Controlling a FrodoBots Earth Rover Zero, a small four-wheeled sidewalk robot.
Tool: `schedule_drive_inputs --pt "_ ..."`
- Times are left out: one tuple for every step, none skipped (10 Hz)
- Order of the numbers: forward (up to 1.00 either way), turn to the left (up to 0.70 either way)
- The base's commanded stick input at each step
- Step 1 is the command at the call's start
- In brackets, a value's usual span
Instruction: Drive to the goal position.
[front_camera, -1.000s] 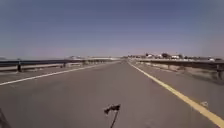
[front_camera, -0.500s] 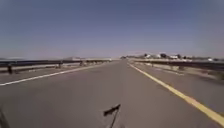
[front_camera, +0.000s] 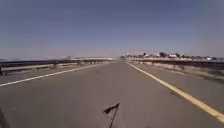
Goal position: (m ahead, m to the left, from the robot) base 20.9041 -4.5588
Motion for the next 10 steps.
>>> schedule_drive_inputs --pt "1.0 -0.01" --pt "1.0 -0.01" --pt "1.0 -0.01" --pt "1.0 -0.01" --pt "1.0 -0.01" --pt "1.0 -0.01" --pt "1.0 -0.01" --pt "1.0 -0.01" --pt "1.0 -0.01" --pt "1.0 -0.01"
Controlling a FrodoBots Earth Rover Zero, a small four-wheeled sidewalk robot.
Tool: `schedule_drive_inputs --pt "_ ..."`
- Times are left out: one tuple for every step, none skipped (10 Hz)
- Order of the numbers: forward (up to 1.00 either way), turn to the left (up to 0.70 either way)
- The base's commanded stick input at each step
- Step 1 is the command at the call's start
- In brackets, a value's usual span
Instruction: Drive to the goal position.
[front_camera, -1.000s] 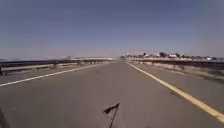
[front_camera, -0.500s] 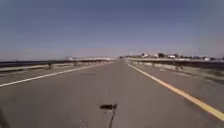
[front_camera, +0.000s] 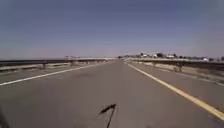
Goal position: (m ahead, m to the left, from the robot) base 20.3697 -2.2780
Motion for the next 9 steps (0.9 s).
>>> schedule_drive_inputs --pt "1.0 -0.01" --pt "1.0 -0.01" --pt "1.0 -0.01" --pt "1.0 -0.01" --pt "1.0 -0.01" --pt "1.0 -0.01" --pt "1.0 -0.01" --pt "1.0 -0.01" --pt "1.0 -0.01"
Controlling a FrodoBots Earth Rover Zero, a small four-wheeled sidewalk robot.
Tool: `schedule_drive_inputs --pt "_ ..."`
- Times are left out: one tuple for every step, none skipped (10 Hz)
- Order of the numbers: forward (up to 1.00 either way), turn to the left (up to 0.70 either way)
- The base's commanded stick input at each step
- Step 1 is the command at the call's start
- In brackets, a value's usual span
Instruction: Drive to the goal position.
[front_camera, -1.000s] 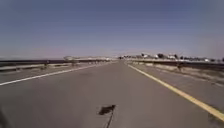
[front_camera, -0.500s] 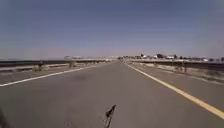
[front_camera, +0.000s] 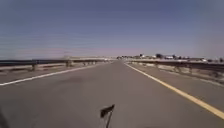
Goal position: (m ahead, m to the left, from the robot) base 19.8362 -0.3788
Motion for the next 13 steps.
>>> schedule_drive_inputs --pt "1.0 -0.01" --pt "1.0 -0.01" --pt "1.0 -0.01" --pt "1.0 -0.01" --pt "1.0 -0.01" --pt "1.0 -0.01" --pt "1.0 -0.01" --pt "1.0 -0.01" --pt "1.0 -0.01" --pt "1.0 -0.01" --pt "1.0 -0.01" --pt "1.0 -0.01" --pt "1.0 -0.01"
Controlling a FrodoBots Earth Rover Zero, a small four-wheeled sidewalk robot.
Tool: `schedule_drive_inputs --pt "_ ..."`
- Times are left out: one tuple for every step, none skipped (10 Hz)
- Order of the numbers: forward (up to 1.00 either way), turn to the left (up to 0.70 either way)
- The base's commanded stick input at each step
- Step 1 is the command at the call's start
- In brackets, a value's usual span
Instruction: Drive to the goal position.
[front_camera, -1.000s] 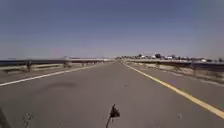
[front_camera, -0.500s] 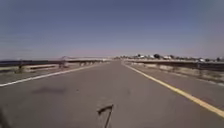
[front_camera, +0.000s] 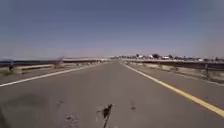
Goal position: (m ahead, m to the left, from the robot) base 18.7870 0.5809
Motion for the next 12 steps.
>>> schedule_drive_inputs --pt "1.0 -0.01" --pt "1.0 -0.01" --pt "1.0 -0.01" --pt "1.0 -0.01" --pt "1.0 -0.01" --pt "1.0 -0.01" --pt "1.0 -0.01" --pt "1.0 -0.01" --pt "1.0 -0.01" --pt "1.0 -0.01" --pt "1.0 -0.01" --pt "1.0 -0.01"
